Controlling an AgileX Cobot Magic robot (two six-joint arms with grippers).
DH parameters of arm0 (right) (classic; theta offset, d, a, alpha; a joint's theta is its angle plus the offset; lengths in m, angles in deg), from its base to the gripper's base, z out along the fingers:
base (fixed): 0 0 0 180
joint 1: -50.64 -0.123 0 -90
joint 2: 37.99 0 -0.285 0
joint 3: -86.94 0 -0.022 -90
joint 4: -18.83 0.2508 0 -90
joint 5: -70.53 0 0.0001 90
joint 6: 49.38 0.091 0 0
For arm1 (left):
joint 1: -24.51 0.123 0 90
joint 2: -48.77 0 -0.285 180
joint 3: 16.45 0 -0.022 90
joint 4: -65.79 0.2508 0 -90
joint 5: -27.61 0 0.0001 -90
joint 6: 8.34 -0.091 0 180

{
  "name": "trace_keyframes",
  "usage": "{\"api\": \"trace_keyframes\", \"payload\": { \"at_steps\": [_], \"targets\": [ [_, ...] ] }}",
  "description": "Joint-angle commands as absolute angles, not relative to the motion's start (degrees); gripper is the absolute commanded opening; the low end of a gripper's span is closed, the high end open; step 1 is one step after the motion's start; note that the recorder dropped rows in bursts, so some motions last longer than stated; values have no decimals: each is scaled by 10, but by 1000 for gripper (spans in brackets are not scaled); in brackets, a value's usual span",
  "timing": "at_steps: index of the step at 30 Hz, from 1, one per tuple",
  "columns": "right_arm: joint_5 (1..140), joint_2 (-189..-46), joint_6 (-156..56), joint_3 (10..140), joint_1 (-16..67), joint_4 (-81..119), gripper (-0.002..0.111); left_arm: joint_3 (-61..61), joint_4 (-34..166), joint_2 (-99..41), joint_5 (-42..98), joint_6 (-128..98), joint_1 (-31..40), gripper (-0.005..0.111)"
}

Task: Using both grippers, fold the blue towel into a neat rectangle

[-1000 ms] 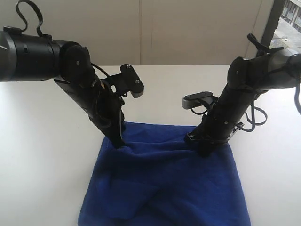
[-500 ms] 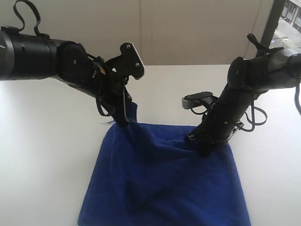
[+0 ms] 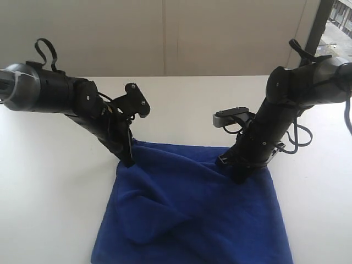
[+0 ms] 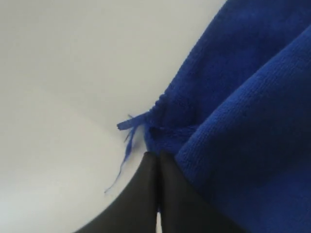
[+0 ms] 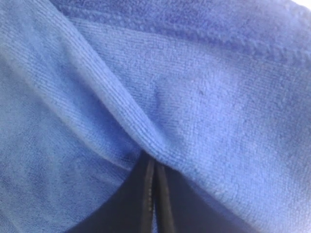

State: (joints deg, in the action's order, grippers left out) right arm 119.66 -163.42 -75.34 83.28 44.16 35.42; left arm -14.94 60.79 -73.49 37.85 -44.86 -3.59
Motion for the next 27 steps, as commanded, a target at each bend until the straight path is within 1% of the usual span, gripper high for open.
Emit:
{"api": "trace_keyframes", "payload": {
  "at_steps": [1,3,6,12,14,18,22,25,27],
  "targets": [
    [1191,-1659,-751,822,447,299,0,-146,603,-744,372,-443,-35,0],
    [1182,-1655,-751,822,447,299,0,-146,603,-743,363,-443,-35,0],
    [1162,-1639,-751,822,447,293,0,-152,603,-733,365,-445,-35,7],
    [1118,-1567,-744,822,447,278,0,-176,610,-704,421,-444,-35,39],
    [1112,-1538,-736,822,447,278,0,-176,610,-687,455,-441,-35,47],
    [1116,-1472,-729,822,447,278,0,-176,562,-650,531,-442,-36,48],
    [1153,-1426,-723,822,447,278,0,-176,493,-629,653,-468,-36,48],
    [1181,-1399,-723,821,440,257,0,-172,408,-627,776,-596,-36,48],
    [1188,-1381,-720,808,431,242,0,-158,330,-625,819,-698,-36,46]
  ]
}}
